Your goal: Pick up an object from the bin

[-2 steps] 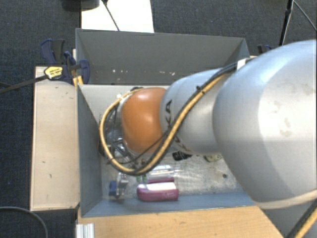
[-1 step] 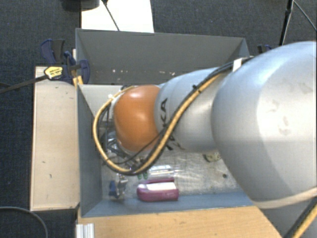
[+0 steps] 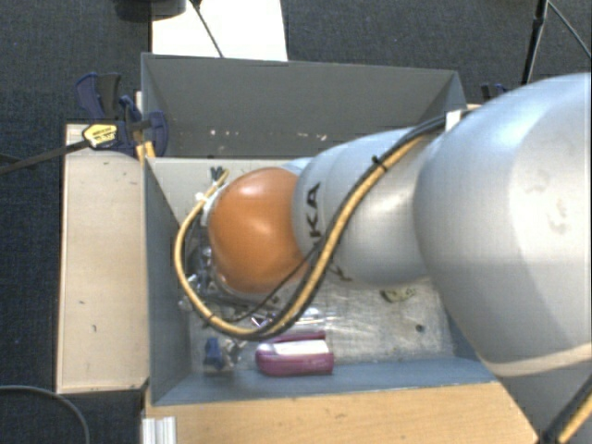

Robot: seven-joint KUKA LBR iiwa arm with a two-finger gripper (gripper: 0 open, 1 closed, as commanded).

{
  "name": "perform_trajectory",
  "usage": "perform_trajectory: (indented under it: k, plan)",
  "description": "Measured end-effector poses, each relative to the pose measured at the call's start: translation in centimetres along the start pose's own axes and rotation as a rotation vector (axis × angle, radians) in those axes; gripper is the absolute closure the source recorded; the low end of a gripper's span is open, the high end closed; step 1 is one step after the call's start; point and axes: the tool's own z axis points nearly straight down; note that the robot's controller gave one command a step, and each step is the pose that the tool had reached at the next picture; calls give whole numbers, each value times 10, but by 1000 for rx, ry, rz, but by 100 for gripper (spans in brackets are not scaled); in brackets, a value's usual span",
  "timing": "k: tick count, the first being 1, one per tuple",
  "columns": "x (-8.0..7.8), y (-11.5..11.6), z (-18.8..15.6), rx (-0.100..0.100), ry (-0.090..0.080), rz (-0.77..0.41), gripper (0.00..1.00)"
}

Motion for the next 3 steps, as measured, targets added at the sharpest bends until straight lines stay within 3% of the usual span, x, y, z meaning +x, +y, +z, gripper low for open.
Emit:
perform_trajectory:
  k: [1,2,3]
  plan:
    - [3,-2,-1,3,13,6,100]
    - [0,-8,-24,4,18,-17,100]
    - [1,-7,-21,3,23,-11,0]
